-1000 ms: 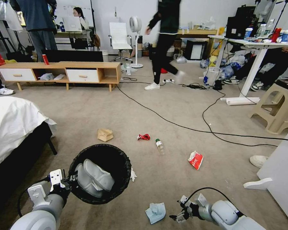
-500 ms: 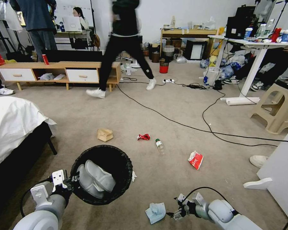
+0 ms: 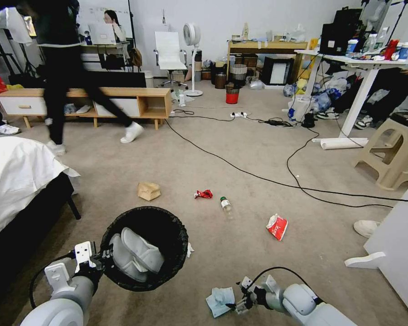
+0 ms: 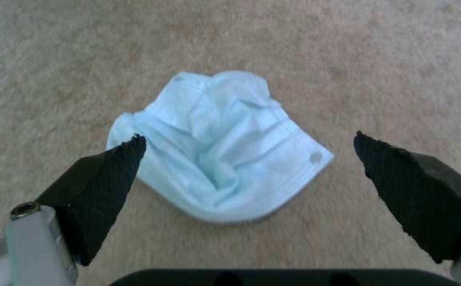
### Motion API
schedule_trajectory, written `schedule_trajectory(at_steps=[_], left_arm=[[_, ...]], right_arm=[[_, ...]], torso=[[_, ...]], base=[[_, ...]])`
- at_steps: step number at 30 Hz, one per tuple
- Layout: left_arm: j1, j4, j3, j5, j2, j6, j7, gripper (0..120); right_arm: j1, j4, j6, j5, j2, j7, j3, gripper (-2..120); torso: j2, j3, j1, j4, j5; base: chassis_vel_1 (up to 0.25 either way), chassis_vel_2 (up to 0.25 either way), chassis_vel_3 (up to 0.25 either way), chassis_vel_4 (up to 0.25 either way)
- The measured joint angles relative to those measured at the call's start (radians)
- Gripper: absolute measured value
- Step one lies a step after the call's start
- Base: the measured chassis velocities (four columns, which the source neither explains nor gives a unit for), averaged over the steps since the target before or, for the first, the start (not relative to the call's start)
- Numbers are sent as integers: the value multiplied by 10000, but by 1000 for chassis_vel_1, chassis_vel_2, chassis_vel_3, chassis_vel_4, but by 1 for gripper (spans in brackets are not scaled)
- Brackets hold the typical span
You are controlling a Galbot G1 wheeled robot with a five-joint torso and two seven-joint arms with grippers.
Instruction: Pick up the trash bin and place the garbage on the floor into it.
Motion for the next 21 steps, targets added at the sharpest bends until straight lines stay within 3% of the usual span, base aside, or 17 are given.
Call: schedule_trajectory(at_steps=[21], left_arm=[[-52,134,91,173,-140,-52,62,3]], right_arm=[[292,-1138,572,-306,943,26,-137,98]], torso=[[0,0,0,1,1]], base=[[0,0,0,0]])
